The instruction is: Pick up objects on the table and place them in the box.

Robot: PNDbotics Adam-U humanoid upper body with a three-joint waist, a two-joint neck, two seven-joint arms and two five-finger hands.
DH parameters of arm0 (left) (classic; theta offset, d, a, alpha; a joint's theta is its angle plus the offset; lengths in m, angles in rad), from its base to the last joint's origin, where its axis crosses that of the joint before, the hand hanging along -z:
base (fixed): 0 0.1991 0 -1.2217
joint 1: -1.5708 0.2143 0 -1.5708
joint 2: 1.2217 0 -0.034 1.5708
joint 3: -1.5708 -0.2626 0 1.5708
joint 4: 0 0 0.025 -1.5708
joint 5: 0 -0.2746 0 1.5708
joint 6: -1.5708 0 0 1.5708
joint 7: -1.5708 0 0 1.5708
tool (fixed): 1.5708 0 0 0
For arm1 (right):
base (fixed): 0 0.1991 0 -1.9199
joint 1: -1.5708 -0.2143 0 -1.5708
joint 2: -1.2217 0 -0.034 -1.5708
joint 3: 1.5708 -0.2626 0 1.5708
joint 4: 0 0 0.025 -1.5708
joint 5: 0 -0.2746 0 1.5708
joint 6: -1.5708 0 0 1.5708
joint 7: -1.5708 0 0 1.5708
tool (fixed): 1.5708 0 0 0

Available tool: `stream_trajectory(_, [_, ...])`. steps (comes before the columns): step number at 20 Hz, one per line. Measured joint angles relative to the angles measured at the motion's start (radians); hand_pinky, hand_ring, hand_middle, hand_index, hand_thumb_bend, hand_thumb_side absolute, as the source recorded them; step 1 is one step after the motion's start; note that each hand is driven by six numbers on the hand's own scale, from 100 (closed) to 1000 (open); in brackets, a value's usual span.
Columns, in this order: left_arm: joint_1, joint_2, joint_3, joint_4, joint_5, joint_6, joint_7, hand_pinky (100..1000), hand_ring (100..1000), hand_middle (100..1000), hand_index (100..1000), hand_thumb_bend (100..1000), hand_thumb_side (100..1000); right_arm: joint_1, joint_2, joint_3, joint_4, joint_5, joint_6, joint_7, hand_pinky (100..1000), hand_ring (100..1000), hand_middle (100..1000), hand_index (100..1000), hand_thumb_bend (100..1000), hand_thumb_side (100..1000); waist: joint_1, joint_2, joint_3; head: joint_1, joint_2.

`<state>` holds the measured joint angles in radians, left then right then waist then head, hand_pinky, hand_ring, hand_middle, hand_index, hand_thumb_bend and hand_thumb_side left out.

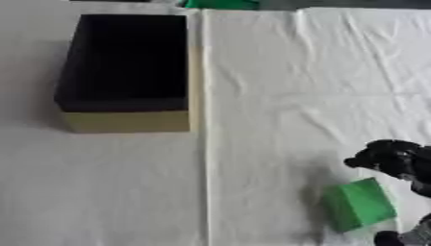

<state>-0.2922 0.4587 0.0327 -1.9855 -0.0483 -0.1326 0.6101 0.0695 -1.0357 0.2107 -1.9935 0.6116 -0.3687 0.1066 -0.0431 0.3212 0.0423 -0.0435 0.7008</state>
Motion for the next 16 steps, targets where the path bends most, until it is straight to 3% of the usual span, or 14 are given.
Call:
stream_trajectory(8, [0.000,-0.003,-0.001,0.000,0.003,0.001,-0.002,626,704,719,780,461,996,-0.009,0.001,0.018,0.000,-0.020,0.045,0.052,894,827,739,949,618,1000,0.001,0.005,0.005,-0.004,0.000])
stream_trajectory(12, [-0.002,-0.003,-0.004,0.000,0.003,0.002,-0.004,626,704,719,780,459,994,-0.009,0.003,0.023,0.000,-0.032,0.060,0.067,871,799,680,918,605,1000,0.002,0.007,0.006,-0.004,0.000])
stream_trajectory(16, [-0.004,-0.003,-0.005,0.000,0.003,0.002,-0.006,626,704,719,779,457,993,-0.009,0.013,0.031,0.000,-0.044,0.063,0.079,859,775,648,898,572,951,0.003,0.009,0.006,-0.004,0.001])
